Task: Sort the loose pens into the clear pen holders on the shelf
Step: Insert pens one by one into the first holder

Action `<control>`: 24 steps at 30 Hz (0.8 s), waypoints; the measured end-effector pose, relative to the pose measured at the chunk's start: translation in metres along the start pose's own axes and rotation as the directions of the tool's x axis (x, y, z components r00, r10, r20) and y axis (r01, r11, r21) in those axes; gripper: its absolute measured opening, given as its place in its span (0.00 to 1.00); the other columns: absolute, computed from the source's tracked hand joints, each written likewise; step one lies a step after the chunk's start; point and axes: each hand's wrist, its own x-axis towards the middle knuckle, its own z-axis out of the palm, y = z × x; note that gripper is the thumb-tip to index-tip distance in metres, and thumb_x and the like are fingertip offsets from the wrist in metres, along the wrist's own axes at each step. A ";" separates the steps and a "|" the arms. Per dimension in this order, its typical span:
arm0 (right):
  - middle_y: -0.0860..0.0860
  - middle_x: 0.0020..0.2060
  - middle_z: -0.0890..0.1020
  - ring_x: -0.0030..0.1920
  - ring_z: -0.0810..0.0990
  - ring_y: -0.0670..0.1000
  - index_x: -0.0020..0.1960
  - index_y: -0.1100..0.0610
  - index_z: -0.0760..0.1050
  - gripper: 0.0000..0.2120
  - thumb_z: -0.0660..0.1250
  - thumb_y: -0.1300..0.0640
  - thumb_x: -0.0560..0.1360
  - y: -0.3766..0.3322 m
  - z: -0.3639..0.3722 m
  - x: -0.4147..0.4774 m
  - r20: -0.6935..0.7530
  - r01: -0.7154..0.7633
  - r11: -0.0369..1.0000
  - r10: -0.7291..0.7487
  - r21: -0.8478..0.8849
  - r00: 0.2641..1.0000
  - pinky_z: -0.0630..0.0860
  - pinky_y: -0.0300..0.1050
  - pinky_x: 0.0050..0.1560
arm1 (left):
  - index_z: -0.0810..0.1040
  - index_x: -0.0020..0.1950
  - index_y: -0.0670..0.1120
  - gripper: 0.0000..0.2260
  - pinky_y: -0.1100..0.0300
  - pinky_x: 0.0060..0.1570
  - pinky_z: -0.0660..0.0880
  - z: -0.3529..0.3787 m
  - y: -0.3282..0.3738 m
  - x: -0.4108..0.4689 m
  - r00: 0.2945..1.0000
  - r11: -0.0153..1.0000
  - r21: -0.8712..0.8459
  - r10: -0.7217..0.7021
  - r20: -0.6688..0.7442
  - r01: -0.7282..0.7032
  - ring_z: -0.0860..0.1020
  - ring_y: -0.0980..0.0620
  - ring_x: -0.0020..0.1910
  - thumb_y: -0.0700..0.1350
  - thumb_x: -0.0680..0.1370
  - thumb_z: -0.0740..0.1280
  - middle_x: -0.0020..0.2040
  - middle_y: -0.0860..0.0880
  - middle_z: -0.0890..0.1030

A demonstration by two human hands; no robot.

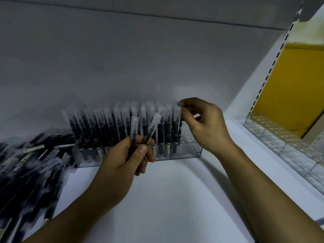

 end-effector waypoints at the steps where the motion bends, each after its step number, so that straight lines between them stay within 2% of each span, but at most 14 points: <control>1: 0.41 0.49 0.84 0.48 0.82 0.40 0.63 0.51 0.80 0.11 0.67 0.56 0.81 -0.001 0.000 -0.001 -0.010 -0.003 1.000 0.003 -0.003 1.000 0.80 0.39 0.45 | 0.79 0.53 0.47 0.11 0.62 0.31 0.71 0.000 0.000 0.000 1.000 1.000 -0.008 -0.002 -0.001 0.002 0.73 0.53 0.31 0.46 0.78 0.59 0.39 0.46 0.81; 3: 0.41 0.53 0.83 0.48 0.81 0.40 0.68 0.50 0.77 0.16 0.67 0.56 0.81 -0.006 0.000 -0.004 -0.106 0.023 1.000 -0.022 0.011 0.994 0.78 0.33 0.42 | 0.80 0.53 0.46 0.11 0.62 0.31 0.71 0.000 0.000 0.000 1.000 1.000 -0.018 -0.010 -0.001 0.010 0.73 0.54 0.31 0.46 0.78 0.60 0.40 0.46 0.82; 5: 0.42 0.50 0.82 0.45 0.81 0.45 0.66 0.52 0.77 0.15 0.68 0.57 0.80 -0.014 -0.001 -0.007 -0.212 0.119 0.993 -0.111 0.023 0.971 0.75 0.33 0.37 | 0.80 0.52 0.45 0.11 0.62 0.31 0.71 0.001 0.001 -0.001 1.000 1.000 -0.025 -0.016 0.000 0.016 0.73 0.54 0.31 0.46 0.78 0.60 0.40 0.46 0.83; 6: 0.43 0.46 0.83 0.41 0.80 0.46 0.62 0.54 0.80 0.12 0.69 0.58 0.79 -0.018 0.000 -0.010 -0.215 0.175 0.983 -0.161 0.049 0.963 0.73 0.34 0.36 | 0.80 0.52 0.46 0.11 0.62 0.31 0.71 0.001 0.001 -0.001 1.000 0.999 -0.026 -0.019 -0.001 0.019 0.74 0.54 0.31 0.46 0.78 0.60 0.40 0.46 0.83; 8: 0.45 0.41 0.83 0.34 0.79 0.50 0.55 0.55 0.83 0.06 0.71 0.58 0.79 -0.025 0.005 -0.016 -0.126 0.224 0.956 -0.202 0.190 0.971 0.73 0.41 0.32 | 0.82 0.51 0.48 0.10 0.62 0.32 0.71 0.001 0.002 0.000 1.000 0.999 -0.026 -0.021 0.004 0.021 0.74 0.54 0.31 0.46 0.78 0.61 0.39 0.46 0.82; 10: 0.48 0.40 0.84 0.27 0.74 0.55 0.52 0.57 0.83 0.06 0.73 0.56 0.77 -0.029 0.011 -0.022 -0.022 0.202 0.921 -0.206 0.332 0.978 0.71 0.49 0.26 | 0.83 0.49 0.52 0.10 0.62 0.32 0.71 0.000 0.002 0.000 1.000 0.999 -0.017 -0.027 0.007 0.028 0.74 0.54 0.32 0.47 0.77 0.62 0.39 0.47 0.82; 13: 0.49 0.41 0.86 0.24 0.68 0.52 0.51 0.57 0.84 0.09 0.76 0.54 0.75 -0.030 0.017 -0.026 0.082 0.132 0.901 -0.181 0.413 0.980 0.68 0.47 0.23 | 0.82 0.46 0.54 0.08 0.61 0.33 0.72 -0.001 0.004 0.000 0.999 0.999 0.011 -0.030 0.010 0.030 0.76 0.55 0.33 0.48 0.77 0.63 0.39 0.47 0.82; 16: 0.52 0.41 0.87 0.24 0.72 0.55 0.51 0.59 0.84 0.06 0.76 0.60 0.74 -0.034 0.016 -0.026 0.142 0.048 0.878 -0.131 0.476 0.981 0.71 0.46 0.23 | 0.82 0.47 0.54 0.08 0.61 0.34 0.74 -0.001 0.005 0.001 1.000 0.999 0.036 -0.024 0.013 0.024 0.78 0.53 0.35 0.48 0.77 0.63 0.40 0.47 0.83; 19: 0.55 0.39 0.87 0.25 0.78 0.43 0.50 0.64 0.83 0.05 0.73 0.67 0.75 -0.037 0.012 -0.022 0.110 -0.013 0.811 -0.064 0.584 0.992 0.73 0.35 0.26 | 0.80 0.55 0.50 0.10 0.60 0.34 0.75 0.000 0.003 -0.001 0.999 0.999 -0.001 -0.045 0.006 0.045 0.81 0.49 0.38 0.50 0.80 0.61 0.42 0.45 0.84; 20: 0.55 0.39 0.87 0.24 0.77 0.43 0.50 0.64 0.83 0.04 0.73 0.67 0.75 -0.037 0.010 -0.020 0.088 -0.022 0.791 -0.040 0.611 0.995 0.72 0.34 0.25 | 0.79 0.56 0.49 0.11 0.60 0.33 0.75 0.000 0.003 -0.002 0.997 0.997 -0.021 -0.071 0.004 0.071 0.82 0.47 0.37 0.52 0.82 0.60 0.42 0.44 0.84; 22: 0.56 0.39 0.87 0.22 0.72 0.46 0.50 0.62 0.83 0.04 0.73 0.65 0.75 -0.035 0.005 -0.015 0.036 -0.027 0.758 0.004 0.652 0.999 0.69 0.35 0.24 | 0.77 0.57 0.50 0.13 0.60 0.29 0.74 0.002 0.004 -0.002 0.993 0.992 -0.033 -0.119 -0.011 0.118 0.79 0.45 0.32 0.54 0.79 0.57 0.40 0.43 0.83; 24: 0.57 0.40 0.87 0.22 0.70 0.47 0.51 0.62 0.83 0.05 0.72 0.64 0.75 -0.031 -0.002 -0.010 -0.024 -0.026 0.744 0.056 0.668 0.998 0.66 0.35 0.25 | 0.77 0.57 0.49 0.14 0.63 0.25 0.69 0.003 0.006 -0.003 0.993 0.994 -0.020 -0.111 -0.031 0.110 0.72 0.50 0.27 0.53 0.78 0.57 0.34 0.44 0.78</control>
